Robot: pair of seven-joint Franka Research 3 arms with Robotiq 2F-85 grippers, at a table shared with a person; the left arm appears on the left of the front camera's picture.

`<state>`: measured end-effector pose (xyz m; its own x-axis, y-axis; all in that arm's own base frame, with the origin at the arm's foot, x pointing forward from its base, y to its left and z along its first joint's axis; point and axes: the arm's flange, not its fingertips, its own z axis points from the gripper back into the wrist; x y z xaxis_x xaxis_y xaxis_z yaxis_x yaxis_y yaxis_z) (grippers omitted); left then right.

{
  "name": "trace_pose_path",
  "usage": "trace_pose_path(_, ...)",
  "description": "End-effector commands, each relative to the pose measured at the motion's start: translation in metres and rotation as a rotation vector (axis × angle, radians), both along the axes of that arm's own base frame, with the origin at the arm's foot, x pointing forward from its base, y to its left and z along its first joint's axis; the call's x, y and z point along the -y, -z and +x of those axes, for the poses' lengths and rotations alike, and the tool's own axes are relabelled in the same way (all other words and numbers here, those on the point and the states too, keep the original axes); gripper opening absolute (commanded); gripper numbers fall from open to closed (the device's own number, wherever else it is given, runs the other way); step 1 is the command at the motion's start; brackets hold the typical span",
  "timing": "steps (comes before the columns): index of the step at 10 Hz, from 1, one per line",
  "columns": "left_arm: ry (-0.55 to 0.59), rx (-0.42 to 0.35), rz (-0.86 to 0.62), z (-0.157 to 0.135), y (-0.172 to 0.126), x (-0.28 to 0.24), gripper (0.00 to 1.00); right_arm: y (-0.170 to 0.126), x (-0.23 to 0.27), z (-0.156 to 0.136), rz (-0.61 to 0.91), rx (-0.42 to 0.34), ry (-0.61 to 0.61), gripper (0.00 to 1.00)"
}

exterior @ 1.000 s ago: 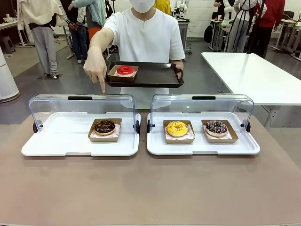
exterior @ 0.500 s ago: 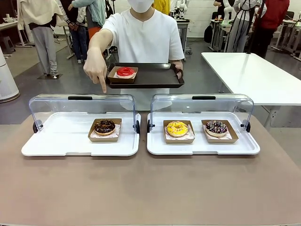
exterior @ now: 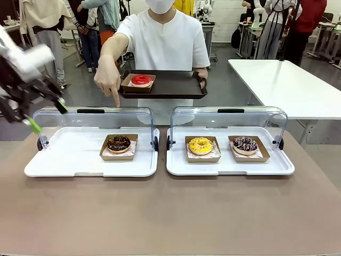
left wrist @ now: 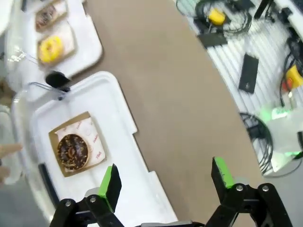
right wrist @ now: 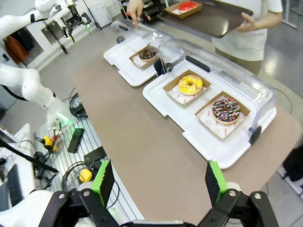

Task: Provide the desired donut to the person.
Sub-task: Pick up and lift the Paper togo box containing the Donut pointed at by the person.

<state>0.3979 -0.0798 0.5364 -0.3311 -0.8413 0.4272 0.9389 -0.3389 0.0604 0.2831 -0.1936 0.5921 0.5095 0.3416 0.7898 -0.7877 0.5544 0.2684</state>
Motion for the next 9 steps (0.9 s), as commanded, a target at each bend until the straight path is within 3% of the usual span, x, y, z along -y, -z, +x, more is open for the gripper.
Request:
trace_pose_path(1, -0.023, 0.038, 0.204, 0.008, 0.052, 0.029, 0.99, 0.0, 0.001, 0.0, 0.016, 0.016, -0.009, 1.0)
trace_pose_path(3, -0.009, 0.05, 0.345, 0.01, 0.105, 0.058, 0.99, 0.0, 0.001, 0.0, 0.016, 0.016, -0.009, 1.0)
trace_pose_path(6, -0.031, 0.05, 0.43, 0.027, 0.151, 0.074, 0.99, 0.0, 0.001, 0.0, 0.016, 0.016, -0.009, 1.0)
trace_pose_path(9, -0.014, 0.119, 0.379, 0.035, 0.145, 0.071, 0.99, 0.0, 0.001, 0.0, 0.016, 0.016, -0.009, 1.0)
